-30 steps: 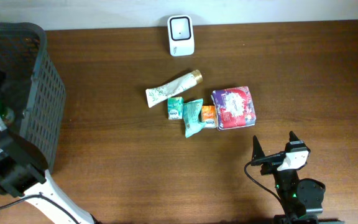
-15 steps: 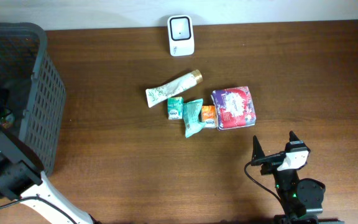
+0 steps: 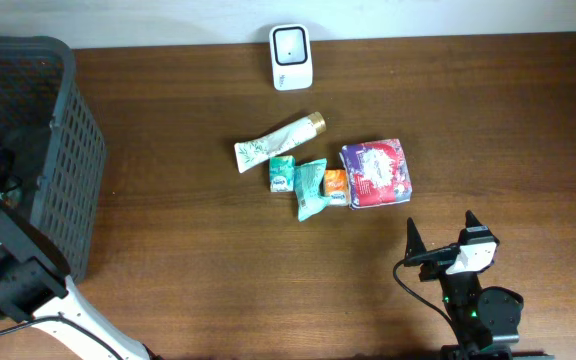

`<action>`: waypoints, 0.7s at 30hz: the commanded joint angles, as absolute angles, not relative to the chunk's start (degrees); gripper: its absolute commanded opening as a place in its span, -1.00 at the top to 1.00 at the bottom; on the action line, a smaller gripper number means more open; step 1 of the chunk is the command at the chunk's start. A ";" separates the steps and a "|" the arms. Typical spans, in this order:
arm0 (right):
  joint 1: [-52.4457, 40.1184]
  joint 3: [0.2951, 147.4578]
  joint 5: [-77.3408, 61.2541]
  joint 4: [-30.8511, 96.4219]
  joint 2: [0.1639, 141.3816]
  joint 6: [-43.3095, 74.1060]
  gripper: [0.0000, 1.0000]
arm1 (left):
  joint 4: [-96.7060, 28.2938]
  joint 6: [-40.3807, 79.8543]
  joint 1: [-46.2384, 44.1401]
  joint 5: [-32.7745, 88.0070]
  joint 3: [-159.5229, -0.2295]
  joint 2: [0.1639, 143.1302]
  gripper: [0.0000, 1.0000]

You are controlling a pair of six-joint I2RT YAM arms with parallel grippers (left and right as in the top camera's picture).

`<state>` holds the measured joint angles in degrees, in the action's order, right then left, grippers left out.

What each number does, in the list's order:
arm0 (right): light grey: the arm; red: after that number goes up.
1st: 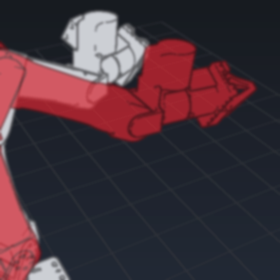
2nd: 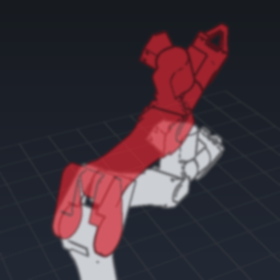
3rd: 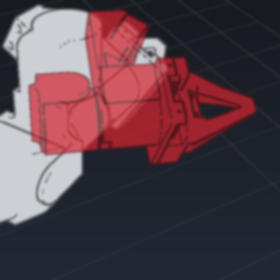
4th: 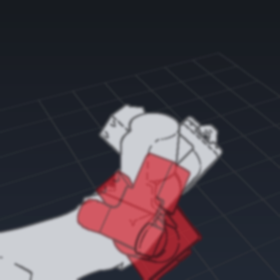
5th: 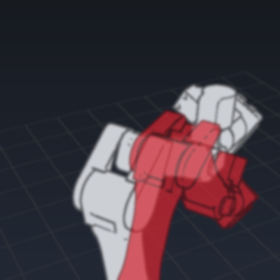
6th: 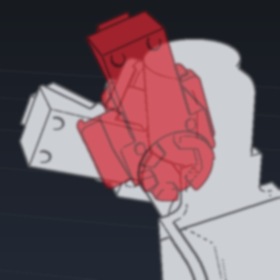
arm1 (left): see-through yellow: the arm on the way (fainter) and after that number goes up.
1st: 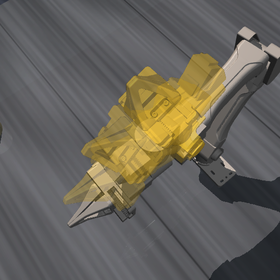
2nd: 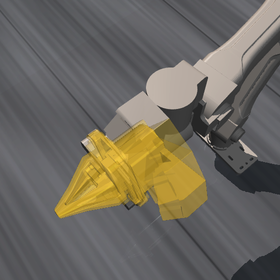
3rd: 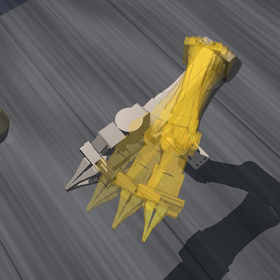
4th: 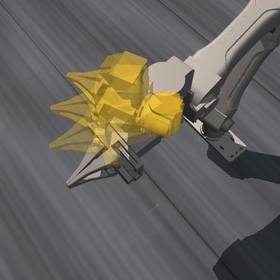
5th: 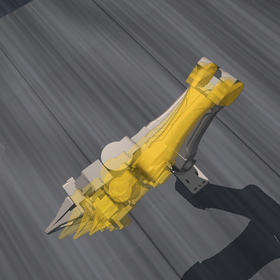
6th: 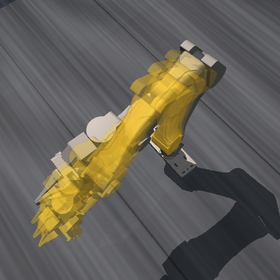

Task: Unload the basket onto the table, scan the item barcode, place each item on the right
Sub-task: 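Reach the left gripper into the basket and grasp the green-capped bottle, then set the green-capped bottle upright on the table left of the tube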

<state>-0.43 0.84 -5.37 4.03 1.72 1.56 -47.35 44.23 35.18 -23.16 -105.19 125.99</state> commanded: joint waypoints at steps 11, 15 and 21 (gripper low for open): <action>-0.84 0.32 -4.86 4.08 1.50 1.96 -0.97 | -47.22 44.12 35.79 3.86 -104.36 91.22 0.44; -0.84 0.32 -4.86 4.08 1.50 1.96 -0.97 | -43.13 46.09 32.95 17.06 -104.36 80.09 0.29; -0.84 0.32 -4.86 4.05 1.50 1.96 -0.97 | -45.10 46.83 11.25 17.52 -104.27 76.53 0.33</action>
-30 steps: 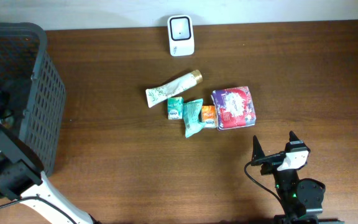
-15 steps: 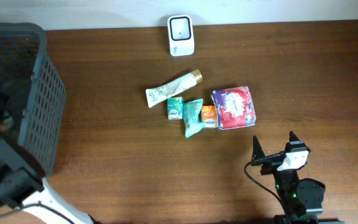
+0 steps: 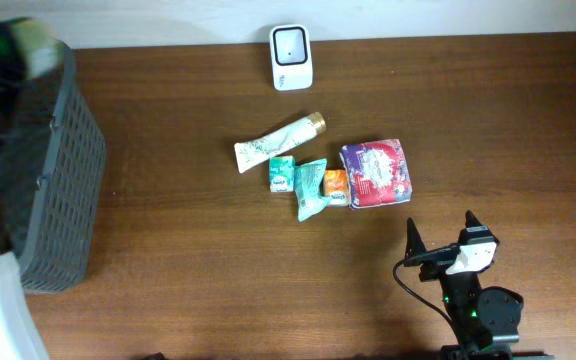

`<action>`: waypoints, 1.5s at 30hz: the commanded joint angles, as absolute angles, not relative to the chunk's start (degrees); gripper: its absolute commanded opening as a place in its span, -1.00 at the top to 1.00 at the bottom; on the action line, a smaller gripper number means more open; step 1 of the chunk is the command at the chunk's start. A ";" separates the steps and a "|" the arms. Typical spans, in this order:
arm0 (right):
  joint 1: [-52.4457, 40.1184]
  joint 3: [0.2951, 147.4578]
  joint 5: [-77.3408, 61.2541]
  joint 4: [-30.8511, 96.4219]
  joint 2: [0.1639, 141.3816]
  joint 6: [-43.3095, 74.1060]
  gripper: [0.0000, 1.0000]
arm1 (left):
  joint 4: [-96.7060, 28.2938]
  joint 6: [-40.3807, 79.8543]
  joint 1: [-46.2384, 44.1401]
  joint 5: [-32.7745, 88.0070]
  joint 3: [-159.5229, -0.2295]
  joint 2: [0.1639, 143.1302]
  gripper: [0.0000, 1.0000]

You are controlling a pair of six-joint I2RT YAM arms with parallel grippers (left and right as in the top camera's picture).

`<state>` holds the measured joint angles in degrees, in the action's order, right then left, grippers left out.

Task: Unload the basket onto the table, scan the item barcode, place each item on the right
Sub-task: 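Set the green-capped bottle upright on the table left of the tube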

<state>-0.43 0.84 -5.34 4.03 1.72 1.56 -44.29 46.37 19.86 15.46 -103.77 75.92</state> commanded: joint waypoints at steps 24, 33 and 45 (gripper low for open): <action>-0.84 0.32 -4.86 4.05 1.50 1.96 -0.97 | -65.71 36.38 -18.48 -11.99 -104.25 121.75 0.27; -0.84 0.32 -4.86 4.08 1.50 1.96 -0.97 | -67.13 36.36 -17.52 -11.75 -105.01 124.60 -0.46; -0.84 0.32 -4.86 4.05 1.50 1.96 -0.97 | -96.73 25.43 -14.46 -7.03 -152.55 121.95 -0.98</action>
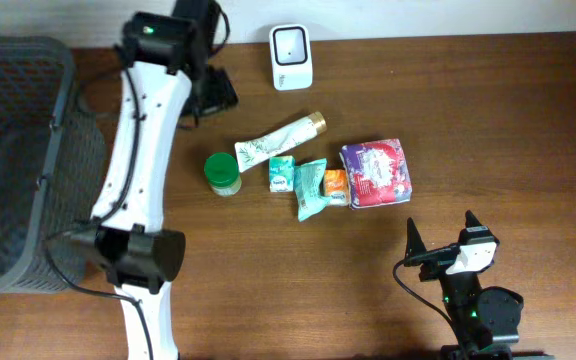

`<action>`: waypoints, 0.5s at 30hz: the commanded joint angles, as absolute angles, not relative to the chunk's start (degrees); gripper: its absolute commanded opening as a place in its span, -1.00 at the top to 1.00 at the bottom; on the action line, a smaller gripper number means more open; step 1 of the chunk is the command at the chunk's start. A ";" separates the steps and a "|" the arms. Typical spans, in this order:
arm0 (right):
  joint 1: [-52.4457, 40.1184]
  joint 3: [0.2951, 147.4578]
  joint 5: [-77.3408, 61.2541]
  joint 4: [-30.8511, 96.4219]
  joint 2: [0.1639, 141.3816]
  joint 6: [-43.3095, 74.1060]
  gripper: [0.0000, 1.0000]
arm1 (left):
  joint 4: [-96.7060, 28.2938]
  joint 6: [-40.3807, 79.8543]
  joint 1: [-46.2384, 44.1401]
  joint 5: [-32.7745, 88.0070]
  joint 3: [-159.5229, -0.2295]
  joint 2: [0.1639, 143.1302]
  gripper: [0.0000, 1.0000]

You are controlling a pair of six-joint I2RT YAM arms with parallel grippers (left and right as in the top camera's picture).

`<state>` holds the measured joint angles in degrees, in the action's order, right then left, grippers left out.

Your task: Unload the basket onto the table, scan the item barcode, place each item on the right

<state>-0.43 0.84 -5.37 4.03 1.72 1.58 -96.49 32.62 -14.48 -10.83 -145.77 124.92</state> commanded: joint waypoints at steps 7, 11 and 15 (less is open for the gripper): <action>-0.84 0.32 -4.86 4.05 1.50 1.96 -0.97 | -96.73 17.67 -13.80 -7.29 -153.10 104.42 -0.99; -0.84 0.32 -4.86 4.05 1.50 1.96 -0.97 | -96.73 12.10 -13.69 -8.14 -152.33 95.77 -0.98; -0.84 0.32 -4.86 4.05 1.50 1.96 -0.97 | -96.73 11.05 -13.21 -8.38 -144.00 88.44 -0.98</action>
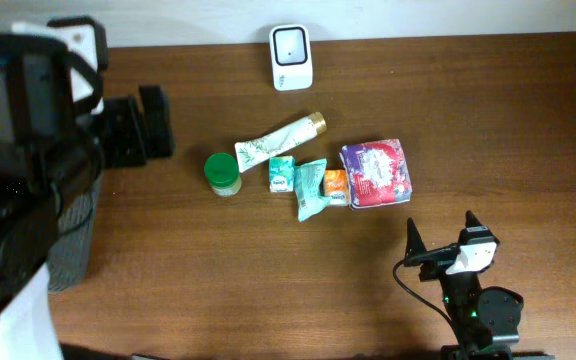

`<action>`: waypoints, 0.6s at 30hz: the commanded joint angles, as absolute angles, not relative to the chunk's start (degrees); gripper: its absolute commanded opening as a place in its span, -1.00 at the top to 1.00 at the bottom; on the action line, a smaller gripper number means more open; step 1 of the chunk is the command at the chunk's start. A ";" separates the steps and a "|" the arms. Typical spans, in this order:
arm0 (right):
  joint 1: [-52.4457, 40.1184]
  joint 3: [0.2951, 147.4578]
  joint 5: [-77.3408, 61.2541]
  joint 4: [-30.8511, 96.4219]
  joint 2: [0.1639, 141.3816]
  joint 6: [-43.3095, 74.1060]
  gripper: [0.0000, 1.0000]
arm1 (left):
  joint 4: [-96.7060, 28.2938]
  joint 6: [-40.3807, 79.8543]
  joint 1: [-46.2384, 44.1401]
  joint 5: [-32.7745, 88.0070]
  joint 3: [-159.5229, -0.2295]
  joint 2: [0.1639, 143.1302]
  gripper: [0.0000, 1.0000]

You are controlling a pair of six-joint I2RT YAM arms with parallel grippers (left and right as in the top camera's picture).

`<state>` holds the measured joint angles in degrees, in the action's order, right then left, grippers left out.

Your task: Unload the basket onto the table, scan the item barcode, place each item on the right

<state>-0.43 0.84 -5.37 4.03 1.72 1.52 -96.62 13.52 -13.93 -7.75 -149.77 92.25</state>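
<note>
A small jar with a green lid point(223, 173) stands upright on the table, just left of a white tube point(280, 142). The white barcode scanner point(290, 57) sits at the back edge. My left arm fills the left side, blurred and close to the camera. Its gripper point(140, 127) shows two dark fingers point(156, 122) with a gap and nothing between them, well left of the jar. My right gripper point(440, 232) rests open and empty near the front right.
Two teal packets point(310, 188), a small orange packet point(336, 186) and a purple pack point(376, 172) lie right of the jar. A dark mesh basket point(68, 245) stands at the far left, mostly hidden behind my left arm.
My left arm has gone from reaching over the back of the table near the scanner to the far left, closer to the camera. The green-lidded jar has stayed put. The right arm has not moved.
First my left arm was down at the basket and no jar stood on the table. Then something green showed blurred above the basket. Later the jar stood left of the tube with my left gripper apart from it; now the arm is back at the left.
</note>
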 commanded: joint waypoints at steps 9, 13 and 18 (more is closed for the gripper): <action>-0.75 0.32 -31.18 -0.32 1.50 20.75 -0.97 | -96.71 21.43 7.31 -1.15 -129.78 76.09 -0.98; -0.75 0.32 -44.56 -7.99 1.50 33.76 -0.97 | -96.71 21.41 7.31 2.00 -129.78 76.12 -0.98; -0.75 0.36 -39.86 -32.58 1.50 41.01 -0.97 | -96.71 21.41 7.31 2.00 -129.78 76.12 -0.98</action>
<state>-0.43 0.62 -40.88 -24.12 1.96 36.34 -96.66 20.84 6.94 0.97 -129.95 76.03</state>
